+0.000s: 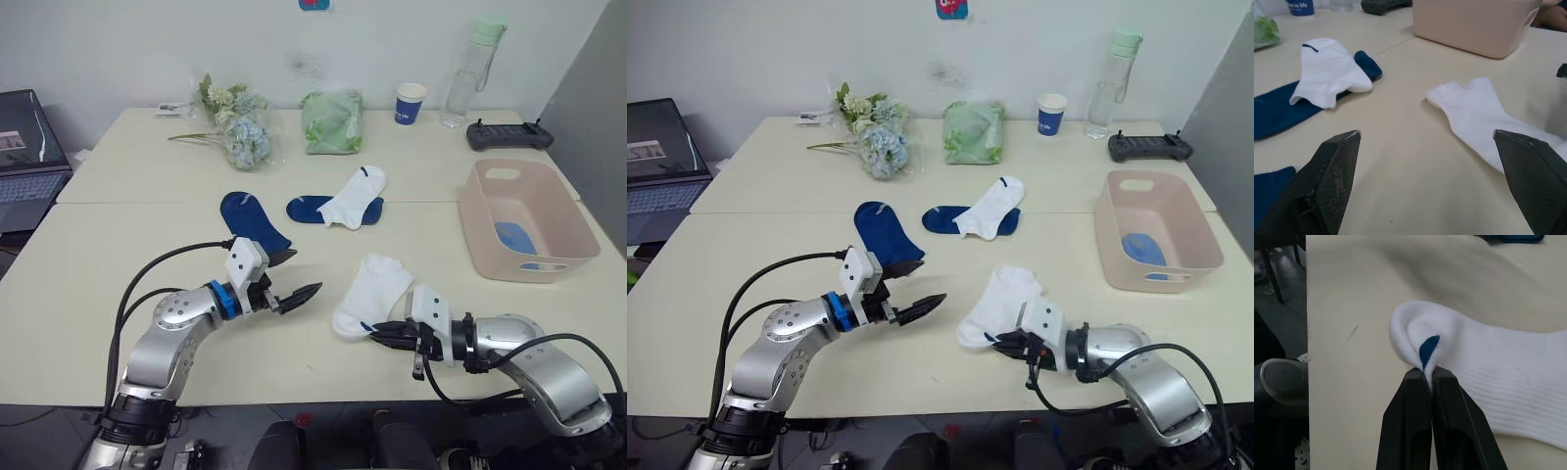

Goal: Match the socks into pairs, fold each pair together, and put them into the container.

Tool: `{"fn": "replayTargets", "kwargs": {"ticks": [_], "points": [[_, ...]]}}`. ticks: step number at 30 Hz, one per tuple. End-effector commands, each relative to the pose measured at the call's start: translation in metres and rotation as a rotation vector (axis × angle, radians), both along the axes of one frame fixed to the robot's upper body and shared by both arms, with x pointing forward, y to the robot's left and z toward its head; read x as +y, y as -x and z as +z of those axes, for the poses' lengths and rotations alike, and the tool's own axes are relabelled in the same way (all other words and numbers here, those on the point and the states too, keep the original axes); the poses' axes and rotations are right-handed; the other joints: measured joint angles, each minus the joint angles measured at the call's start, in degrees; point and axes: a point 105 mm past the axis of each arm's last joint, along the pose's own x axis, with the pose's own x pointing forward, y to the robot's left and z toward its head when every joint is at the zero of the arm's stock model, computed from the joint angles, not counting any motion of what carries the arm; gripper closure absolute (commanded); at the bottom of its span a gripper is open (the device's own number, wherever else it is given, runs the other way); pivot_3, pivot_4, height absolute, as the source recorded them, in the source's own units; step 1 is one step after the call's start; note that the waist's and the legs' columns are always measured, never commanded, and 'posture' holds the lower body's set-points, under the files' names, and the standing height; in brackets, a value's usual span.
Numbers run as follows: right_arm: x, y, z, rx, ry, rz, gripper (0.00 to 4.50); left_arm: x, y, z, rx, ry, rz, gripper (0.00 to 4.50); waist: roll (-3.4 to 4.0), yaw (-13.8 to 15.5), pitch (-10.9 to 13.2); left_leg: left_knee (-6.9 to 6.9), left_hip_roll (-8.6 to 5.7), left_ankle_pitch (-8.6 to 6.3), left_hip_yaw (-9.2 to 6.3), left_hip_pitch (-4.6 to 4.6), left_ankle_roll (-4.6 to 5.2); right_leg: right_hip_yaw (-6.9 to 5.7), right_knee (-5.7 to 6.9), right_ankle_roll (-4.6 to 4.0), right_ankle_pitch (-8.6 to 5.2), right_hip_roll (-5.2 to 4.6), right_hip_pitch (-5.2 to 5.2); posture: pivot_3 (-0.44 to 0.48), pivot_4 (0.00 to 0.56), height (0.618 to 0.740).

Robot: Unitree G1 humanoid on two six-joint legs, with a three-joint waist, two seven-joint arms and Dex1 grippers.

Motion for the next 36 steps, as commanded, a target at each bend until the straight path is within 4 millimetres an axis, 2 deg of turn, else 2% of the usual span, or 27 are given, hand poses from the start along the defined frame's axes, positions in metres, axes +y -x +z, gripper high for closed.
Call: {"fn": "replayTargets", "kwargs": {"ticks": [1,5,8,13,18,21,25,27,30,33,36], "points": [[0.004,0.004,0.006,-0.049,-0.003,0.039,4.49,-0.006,-0.003,0.017,-0.050,-0.009,-0.030,0.00,-0.01,0.1,0.0,0.00,0.00,0.00,-0.01,0.00,0.00,-0.01,0.00,0.00,0.00,0.00,0.01,0.000,0.150,0.740],[-0.004,0.021,0.002,-0.050,0.056,0.143,4.49,-0.025,-0.018,0.016,-0.023,-0.037,-0.084,0.00,-0.01,0.5,0.0,0.01,-0.03,0.00,-0.06,-0.01,0.00,-0.12,-0.05,0.01,0.00,0.00,0.04,0.000,0.150,0.740],[-0.011,0.030,-0.003,-0.066,0.111,0.217,4.49,-0.056,-0.027,0.011,0.017,-0.107,-0.189,0.00,-0.05,0.7,0.0,0.04,-0.08,0.00,-0.06,-0.03,0.00,-0.37,-0.13,0.02,-0.01,0.06,0.10,0.000,0.150,0.740],[-0.012,0.028,-0.005,-0.095,0.131,0.231,4.49,-0.098,-0.053,0.004,0.027,-0.167,-0.241,0.00,-0.13,1.1,0.1,0.07,-0.12,0.01,-0.07,-0.06,0.00,-0.48,-0.14,0.03,-0.01,0.13,0.12,0.000,0.150,0.740],[-0.010,0.016,0.002,-0.120,0.094,0.139,4.49,-0.109,-0.060,0.001,-0.017,-0.211,-0.275,0.00,-0.14,0.5,0.1,0.04,0.03,0.02,-0.15,-0.05,-0.03,-0.49,-0.08,0.02,-0.02,0.12,0.07,0.000,0.150,0.740],[-0.007,0.000,0.007,-0.157,0.049,0.048,4.49,-0.100,-0.052,0.012,-0.013,-0.137,-0.292,0.00,-0.15,0.3,0.1,0.05,0.04,0.03,-0.21,-0.05,-0.05,-0.51,-0.04,0.02,-0.02,0.07,0.05,0.000,0.150,0.740],[0.000,-0.029,0.012,-0.213,-0.011,-0.100,4.49,-0.067,-0.048,0.015,-0.013,-0.140,-0.220,0.00,-0.14,-0.2,0.1,0.05,0.04,0.17,-0.21,-0.03,-0.31,-0.44,0.03,0.02,-0.02,0.01,0.05,0.000,0.150,0.740],[0.007,-0.026,0.007,-0.192,-0.014,-0.077,4.49,-0.045,-0.040,0.015,0.011,-0.144,-0.187,0.00,-0.14,0.0,0.1,0.04,0.05,0.19,-0.30,-0.04,-0.33,-0.40,0.04,0.00,-0.03,0.00,0.03,0.000,0.150,0.740],[0.014,-0.018,0.003,-0.159,-0.017,-0.022,4.49,-0.030,-0.026,0.014,0.046,-0.143,-0.179,0.00,-0.14,0.1,0.1,0.02,0.03,0.18,-0.36,-0.08,-0.33,-0.42,-0.01,-0.01,-0.06,-0.02,0.04,0.000,0.150,0.740],[0.015,-0.015,0.006,-0.130,-0.022,0.013,3.74,-0.021,-0.010,0.012,0.099,-0.130,-0.175,0.00,-0.14,0.4,0.1,0.04,-0.03,0.15,-0.35,-0.10,-0.26,-0.41,-0.06,-0.01,-0.06,-0.10,0.08,0.000,0.150,0.740],[0.015,-0.001,0.014,-0.019,-0.072,0.092,2.70,-0.012,-0.003,0.008,0.139,-0.109,-0.125,0.00,-0.14,0.4,0.1,0.07,-0.06,0.06,-0.34,-0.09,-0.11,-0.41,-0.06,-0.01,-0.06,-0.14,0.11,0.000,0.150,0.740]]}}
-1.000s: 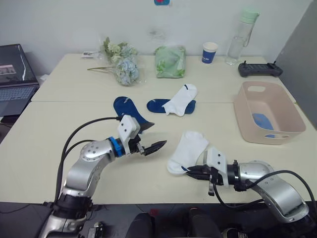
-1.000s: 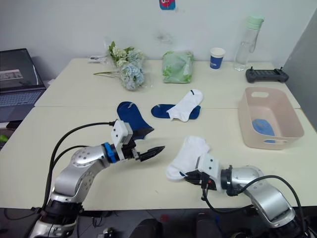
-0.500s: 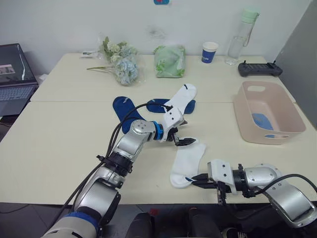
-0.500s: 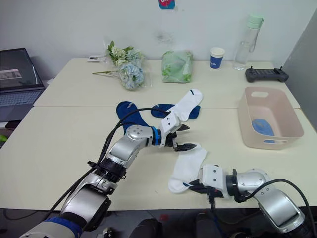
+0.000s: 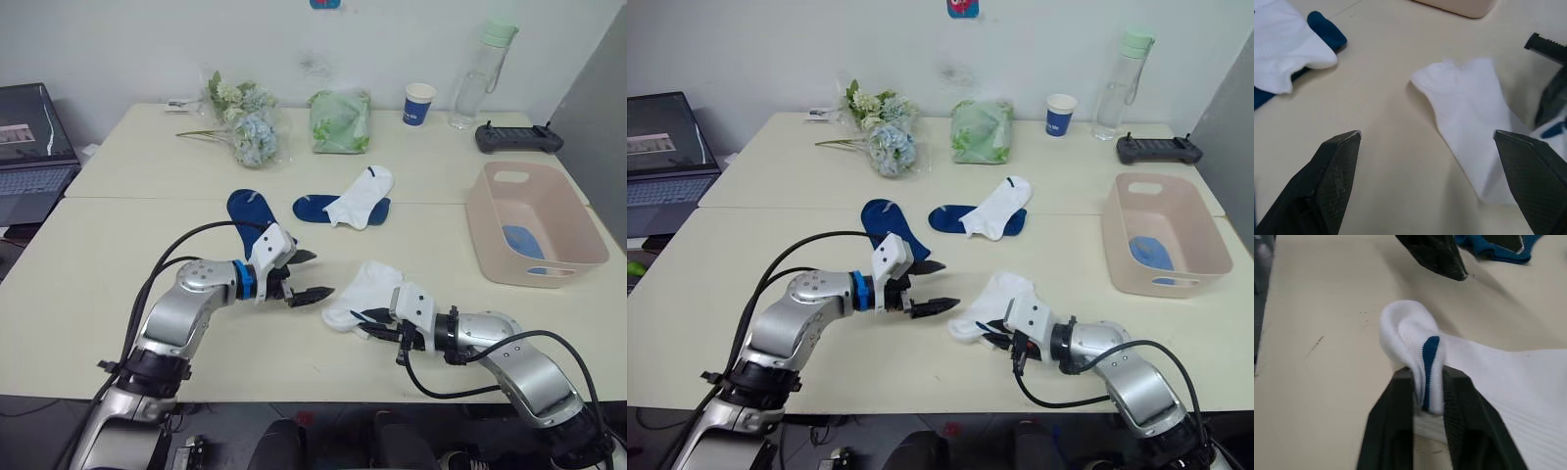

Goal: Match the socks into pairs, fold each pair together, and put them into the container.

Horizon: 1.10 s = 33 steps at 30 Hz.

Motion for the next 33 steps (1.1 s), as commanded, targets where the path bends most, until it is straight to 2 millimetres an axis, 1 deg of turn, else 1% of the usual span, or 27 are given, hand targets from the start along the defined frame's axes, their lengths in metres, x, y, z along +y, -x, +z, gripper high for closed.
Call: {"fn": "replayTargets", "kwargs": {"ticks": [1,2,3,6,7,9,10,12,13,15,16,19,22,24,28,29,31,33], "points": [[0.002,0.019,0.021,0.087,-0.064,0.117,2.40,0.007,0.007,0.012,-0.018,0.025,0.035,0.00,0.00,0.0,0.0,0.00,0.01,0.00,-0.01,0.00,0.01,0.00,0.00,0.00,0.00,0.00,0.00,0.000,0.150,0.740],[-0.001,0.022,0.025,0.113,-0.068,0.130,1.95,0.010,0.009,0.010,-0.017,0.015,0.043,0.00,0.00,-0.1,0.0,-0.01,0.03,-0.01,-0.04,0.00,0.01,-0.02,0.02,0.00,0.00,0.00,-0.01,0.000,0.150,0.740],[-0.007,0.020,0.033,0.126,-0.074,0.119,1.64,0.013,0.014,0.009,-0.004,0.012,0.048,0.00,0.00,-0.1,0.0,-0.02,0.06,-0.01,-0.09,0.01,0.02,-0.06,0.02,0.00,0.00,0.03,-0.01,0.000,0.150,0.740],[-0.025,0.009,0.055,0.154,-0.101,0.051,0.60,0.020,0.031,0.001,0.044,-0.001,0.057,0.00,0.02,-0.4,0.0,-0.05,0.07,-0.01,-0.13,0.01,0.03,-0.07,0.04,-0.01,0.00,0.04,-0.01,0.000,0.150,0.740],[-0.031,0.005,0.060,0.151,-0.094,0.028,0.27,0.023,0.036,-0.003,0.064,-0.006,0.063,0.00,0.02,-0.4,0.0,-0.05,0.07,-0.02,-0.12,0.03,0.03,-0.05,0.06,-0.01,0.00,0.04,-0.01,0.000,0.150,0.740],[-0.043,-0.015,0.062,0.078,-0.059,-0.062,0.27,0.028,0.045,-0.013,0.089,-0.026,0.076,0.00,0.01,-0.4,0.0,-0.06,0.08,-0.02,-0.13,0.04,0.03,-0.07,0.07,-0.01,0.00,0.04,0.00,0.000,0.150,0.740],[-0.048,-0.024,0.060,0.055,-0.047,-0.102,0.27,0.028,0.049,-0.018,0.101,-0.032,0.082,0.00,0.01,-0.3,0.0,-0.07,0.09,-0.02,-0.14,0.06,0.04,-0.10,0.07,-0.03,-0.01,0.04,0.01,0.000,0.150,0.740],[-0.059,-0.044,0.049,-0.003,0.006,-0.196,0.27,0.026,0.055,-0.027,0.124,-0.034,0.094,0.00,0.01,-0.3,0.0,-0.08,0.09,-0.02,-0.14,0.05,0.04,-0.10,0.06,-0.03,-0.01,0.04,0.01,0.000,0.150,0.740],[-0.061,-0.051,0.042,-0.001,0.011,-0.221,0.27,0.023,0.057,-0.031,0.131,-0.033,0.097,0.00,0.01,-0.2,0.0,-0.08,0.08,-0.02,-0.11,0.05,0.04,-0.09,0.06,-0.03,-0.01,0.04,0.01,0.000,0.150,0.740],[-0.064,-0.060,0.028,0.006,0.025,-0.247,0.27,0.018,0.059,-0.038,0.144,-0.023,0.102,0.00,0.00,0.0,0.0,-0.07,0.04,-0.02,-0.04,0.03,0.04,-0.04,0.04,-0.03,-0.01,0.00,0.01,0.000,0.150,0.740],[-0.065,-0.061,0.019,0.021,0.037,-0.239,0.27,0.015,0.061,-0.041,0.148,-0.022,0.096,0.00,0.00,0.1,0.0,-0.07,0.04,-0.02,-0.03,0.02,0.04,-0.04,0.03,-0.03,-0.01,-0.02,0.00,0.000,0.150,0.740],[-0.069,-0.063,0.003,0.034,0.075,-0.238,0.91,0.006,0.065,-0.050,0.148,-0.022,0.072,0.60,0.01,0.2,0.0,-0.07,0.04,-0.02,0.01,0.02,0.04,0.00,0.02,-0.03,-0.01,-0.02,0.00,0.000,0.150,0.740],[-0.071,-0.062,0.002,0.032,0.072,-0.232,1.98,0.002,0.065,-0.054,0.144,-0.023,0.066,1.54,0.03,0.2,0.0,-0.07,0.05,-0.02,0.04,0.03,0.04,0.03,0.01,-0.03,-0.01,-0.03,0.00,0.000,0.150,0.740],[-0.071,-0.061,0.003,0.031,0.061,-0.229,2.77,0.002,0.064,-0.056,0.140,-0.029,0.061,2.24,0.03,0.2,0.0,-0.07,0.06,-0.02,0.04,0.04,0.04,0.02,0.03,-0.03,-0.01,-0.02,0.00,0.000,0.150,0.740],[-0.074,-0.054,0.007,0.034,0.046,-0.248,4.22,-0.001,0.064,-0.056,0.127,-0.036,0.020,3.48,0.03,0.3,0.0,-0.07,0.06,-0.02,0.03,0.04,0.04,0.01,0.02,-0.03,-0.01,-0.02,0.01,0.000,0.150,0.740],[-0.076,-0.051,0.008,0.039,0.038,-0.259,4.50,-0.001,0.062,-0.055,0.122,-0.037,0.012,3.87,0.04,0.3,0.0,-0.07,0.06,-0.02,0.03,0.03,0.04,0.01,0.02,-0.03,-0.01,-0.02,0.00,0.000,0.150,0.740],[-0.079,-0.043,0.012,0.055,0.015,-0.281,4.50,0.000,0.057,-0.053,0.111,-0.040,0.001,4.43,0.04,0.7,0.0,-0.07,0.05,-0.02,0.01,0.02,0.04,-0.01,0.02,-0.03,-0.01,-0.02,0.00,0.000,0.150,0.740],[-0.079,-0.033,0.015,0.078,-0.013,-0.302,4.50,0.001,0.053,-0.051,0.108,-0.046,-0.017,4.47,0.04,0.9,0.0,-0.07,0.06,-0.02,0.01,0.02,0.04,-0.02,0.01,-0.03,-0.01,-0.02,0.00,0.000,0.150,0.740]]}}
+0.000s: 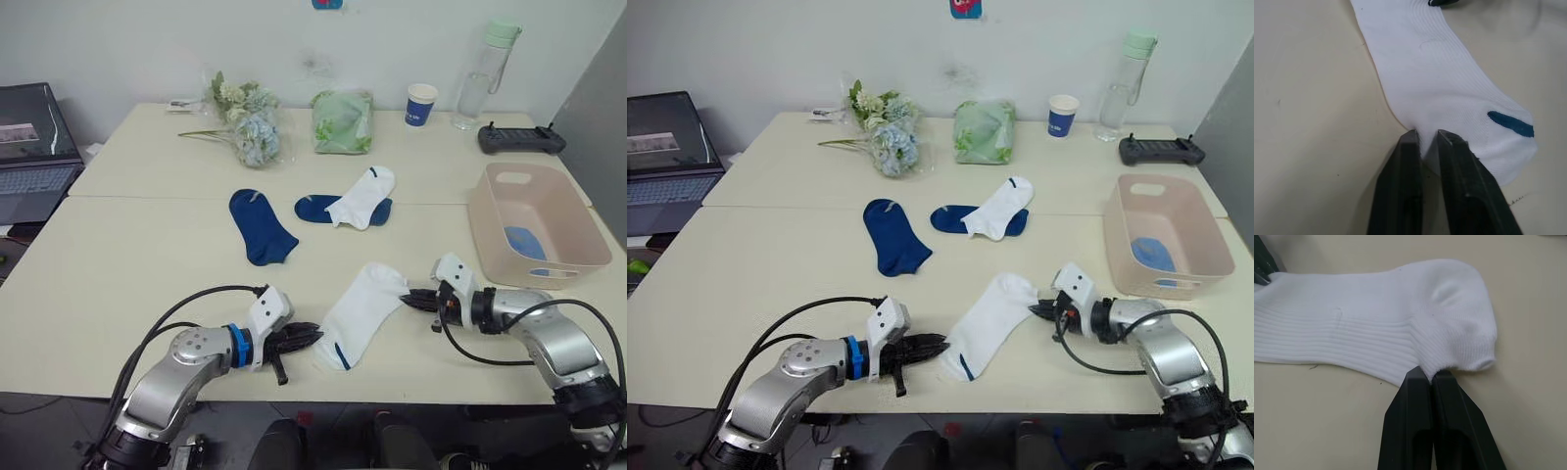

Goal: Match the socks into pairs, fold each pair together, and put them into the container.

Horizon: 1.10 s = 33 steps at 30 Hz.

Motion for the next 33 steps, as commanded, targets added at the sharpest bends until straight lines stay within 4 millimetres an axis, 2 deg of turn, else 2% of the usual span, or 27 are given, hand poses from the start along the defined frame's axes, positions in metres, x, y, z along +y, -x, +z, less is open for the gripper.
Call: {"fn": "replayTargets", "kwargs": {"ticks": [1,6,10,13,15,16,17,20,23,27,28,31,33], "points": [[-0.002,0.013,0.022,-0.032,-0.052,-0.041,4.50,0.000,-0.007,0.004,-0.025,-0.021,-0.056,4.47,0.00,0.2,0.0,0.00,0.00,0.00,0.00,0.00,0.00,0.00,0.01,0.00,0.00,0.00,0.00,0.000,0.150,0.740],[-0.001,0.036,0.026,-0.018,-0.061,-0.110,4.50,0.002,-0.050,0.008,-0.133,-0.145,-0.081,4.47,0.00,0.2,0.0,0.00,-0.02,0.00,-0.03,0.01,0.00,-0.07,0.06,0.00,0.00,0.07,0.02,0.000,0.150,0.740],[0.010,0.059,0.016,0.019,-0.059,-0.134,4.50,-0.014,-0.080,0.025,-0.233,-0.166,-0.145,4.47,-0.02,0.2,0.0,0.02,-0.05,0.00,-0.01,0.00,0.00,-0.15,0.06,0.00,0.00,0.19,0.01,0.000,0.150,0.740],[0.018,0.062,0.010,0.012,-0.083,-0.208,4.50,-0.021,-0.081,0.020,-0.277,-0.230,-0.245,4.47,-0.03,-0.2,0.0,0.01,-0.03,0.00,0.05,-0.02,0.00,-0.14,0.03,0.01,-0.01,0.18,-0.01,0.000,0.150,0.740],[0.017,0.062,0.013,-0.019,-0.091,-0.260,4.50,-0.019,-0.073,0.017,-0.260,-0.239,-0.292,4.47,-0.02,-0.5,0.0,-0.01,-0.02,0.00,0.13,0.01,0.00,-0.07,0.05,0.01,-0.01,0.18,-0.06,0.000,0.150,0.740],[0.016,0.062,0.014,-0.030,-0.092,-0.275,4.02,-0.018,-0.071,0.016,-0.256,-0.240,-0.304,4.50,-0.02,-0.5,0.0,-0.01,-0.01,0.00,0.12,0.00,0.00,-0.07,0.06,0.02,-0.01,0.17,-0.06,0.000,0.150,0.740],[0.013,0.062,0.015,-0.038,-0.090,-0.287,3.84,-0.017,-0.069,0.016,-0.255,-0.236,-0.309,4.50,-0.01,-0.6,0.0,-0.01,0.00,0.00,0.11,0.01,0.00,-0.08,0.06,0.01,-0.01,0.17,-0.06,0.000,0.150,0.740],[0.002,0.066,0.017,-0.064,-0.024,-0.269,2.74,-0.009,-0.074,0.019,-0.268,-0.235,-0.262,3.86,-0.01,-0.5,0.0,0.01,-0.02,0.00,0.08,0.03,0.00,-0.10,0.07,0.02,-0.01,0.17,-0.02,0.000,0.150,0.740],[-0.008,0.071,0.022,-0.119,0.062,-0.178,1.66,0.005,-0.075,0.023,-0.315,-0.263,-0.229,2.91,-0.02,-0.6,0.0,0.03,-0.08,-0.01,0.11,0.02,0.02,-0.11,0.05,0.05,-0.03,0.21,-0.01,0.000,0.150,0.740],[-0.007,0.077,0.035,-0.191,0.114,-0.015,0.18,0.031,-0.080,0.035,-0.454,-0.322,-0.153,1.60,-0.02,-1.1,0.0,0.01,0.04,-0.01,0.06,0.07,0.02,-0.11,0.09,0.05,-0.03,0.20,0.00,0.000,0.150,0.740],[-0.004,0.079,0.036,-0.224,0.145,0.054,0.00,0.031,-0.077,0.044,-0.473,-0.266,-0.148,1.28,-0.02,-1.2,0.0,0.00,0.06,-0.01,0.07,0.09,0.02,-0.10,0.11,0.05,-0.03,0.21,-0.01,0.000,0.150,0.740],[0.002,0.077,0.030,-0.317,0.242,0.237,0.00,0.019,-0.045,0.058,-0.469,-0.114,-0.265,0.37,-0.06,-1.3,0.0,-0.01,0.07,-0.01,0.06,0.08,0.02,-0.12,0.09,0.05,-0.03,0.20,0.00,0.000,0.150,0.740],[0.002,0.069,0.025,-0.404,0.321,0.315,0.00,0.013,-0.029,0.055,-0.440,-0.104,-0.337,0.37,-0.08,-1.2,0.0,0.02,0.04,-0.01,0.09,0.06,0.02,-0.10,0.06,0.05,-0.03,0.16,0.01,0.000,0.150,0.740]]}}
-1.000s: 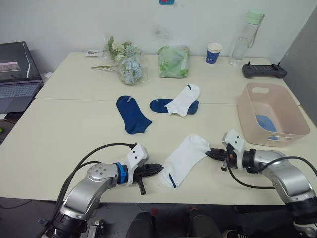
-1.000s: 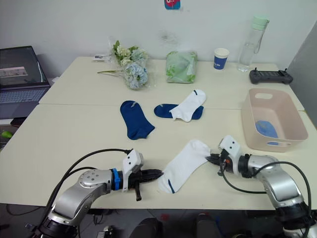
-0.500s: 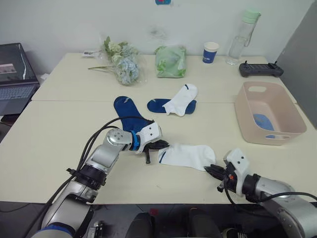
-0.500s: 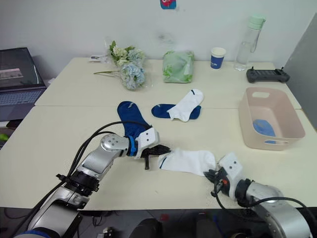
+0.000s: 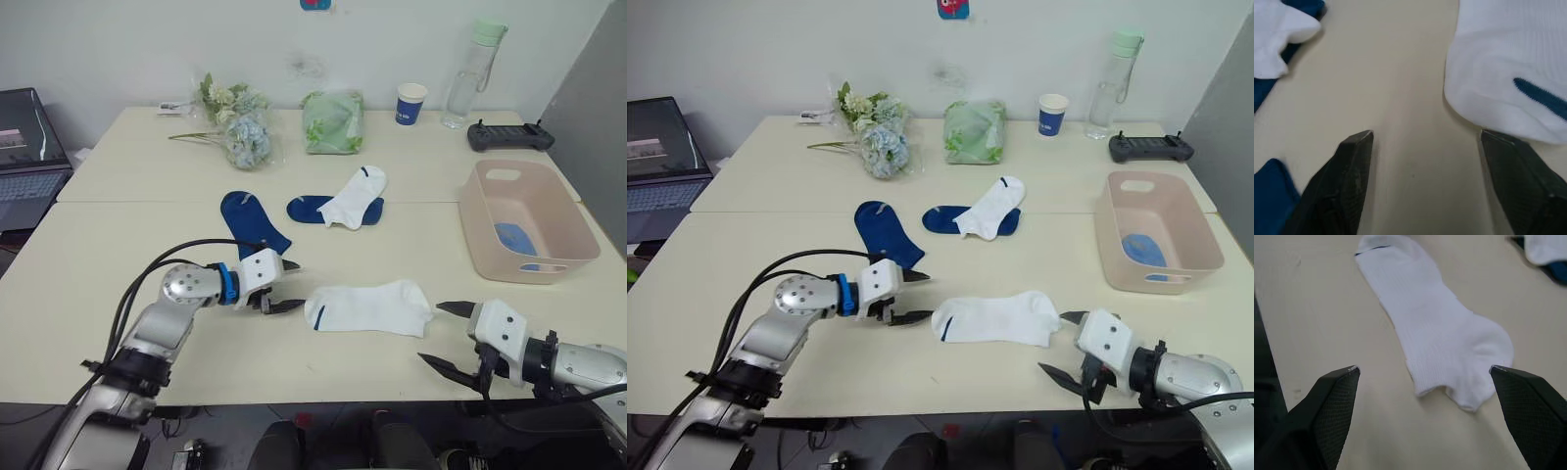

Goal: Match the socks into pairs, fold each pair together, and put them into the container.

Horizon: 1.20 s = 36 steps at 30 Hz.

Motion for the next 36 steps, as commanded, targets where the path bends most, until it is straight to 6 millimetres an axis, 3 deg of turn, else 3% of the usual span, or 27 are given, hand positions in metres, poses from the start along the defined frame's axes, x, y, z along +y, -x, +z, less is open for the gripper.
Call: {"fn": "replayTargets", "kwargs": {"ticks": [1,4,8,10,13,14,17,22,27,36], "points": [[0.004,-0.008,-0.003,-0.139,0.114,0.171,0.00,-0.016,0.026,0.013,-0.001,0.036,-0.148,0.37,0.00,0.1,0.0,0.01,-0.02,0.00,0.03,0.01,0.00,0.01,0.00,0.00,0.00,-0.02,0.01,0.000,0.150,0.740],[0.001,-0.015,-0.008,-0.174,0.176,0.254,0.00,-0.025,0.031,0.008,-0.014,0.029,-0.180,0.37,-0.01,0.3,0.0,0.03,-0.09,0.00,0.05,0.00,0.00,0.00,0.01,0.00,0.00,-0.03,0.02,0.000,0.150,0.740],[-0.006,-0.024,-0.015,-0.181,0.209,0.314,0.00,-0.044,0.036,-0.013,-0.014,-0.009,-0.219,0.37,-0.01,0.4,0.0,0.02,-0.09,0.00,0.08,0.00,0.00,0.01,-0.03,0.00,0.00,-0.01,0.03,0.000,0.150,0.740],[-0.007,-0.028,-0.016,-0.184,0.207,0.323,0.38,-0.048,0.036,-0.022,-0.010,-0.030,-0.237,0.34,-0.04,0.4,0.0,0.03,-0.09,0.00,0.10,0.00,0.00,0.02,-0.03,-0.01,0.00,-0.02,0.03,0.000,0.150,0.740],[-0.006,-0.028,-0.018,-0.169,0.198,0.341,1.25,-0.049,0.033,-0.034,-0.016,-0.078,-0.247,0.34,-0.03,0.5,0.0,0.03,-0.05,0.00,0.09,0.02,0.00,0.02,0.01,-0.02,0.01,-0.02,0.02,0.000,0.150,0.740],[-0.006,-0.028,-0.018,-0.167,0.197,0.345,1.63,-0.048,0.032,-0.036,-0.018,-0.093,-0.249,0.53,-0.03,0.5,0.0,0.03,-0.01,0.00,0.07,0.02,0.00,0.02,0.02,-0.02,0.01,-0.01,0.02,0.000,0.150,0.740],[-0.008,-0.028,-0.021,-0.163,0.204,0.347,2.69,-0.045,0.026,-0.040,-0.014,-0.114,-0.225,1.25,0.00,0.5,0.0,0.03,-0.03,0.00,0.09,0.05,0.01,0.03,0.04,-0.02,0.01,-0.01,0.03,0.000,0.150,0.740],[-0.005,-0.031,-0.019,-0.176,0.178,0.334,4.49,-0.042,0.021,-0.042,-0.001,-0.122,-0.200,2.84,0.01,0.5,0.0,0.05,-0.04,0.00,0.09,0.05,0.01,0.02,0.06,-0.02,0.01,-0.01,0.04,0.000,0.150,0.740],[-0.005,-0.030,-0.017,-0.167,0.143,0.313,4.50,-0.041,0.019,-0.041,0.009,-0.112,-0.193,4.43,0.01,0.6,0.0,0.05,-0.03,0.00,0.08,0.06,0.01,0.02,0.07,-0.02,0.01,-0.01,0.04,0.000,0.150,0.740],[0.002,-0.031,0.011,-0.111,-0.031,0.226,4.50,-0.048,0.017,-0.019,-0.019,-0.028,-0.202,4.47,0.00,0.6,0.0,0.06,-0.03,0.00,0.07,0.04,0.01,0.03,0.07,-0.02,0.02,-0.03,0.04,0.000,0.150,0.740]]}}
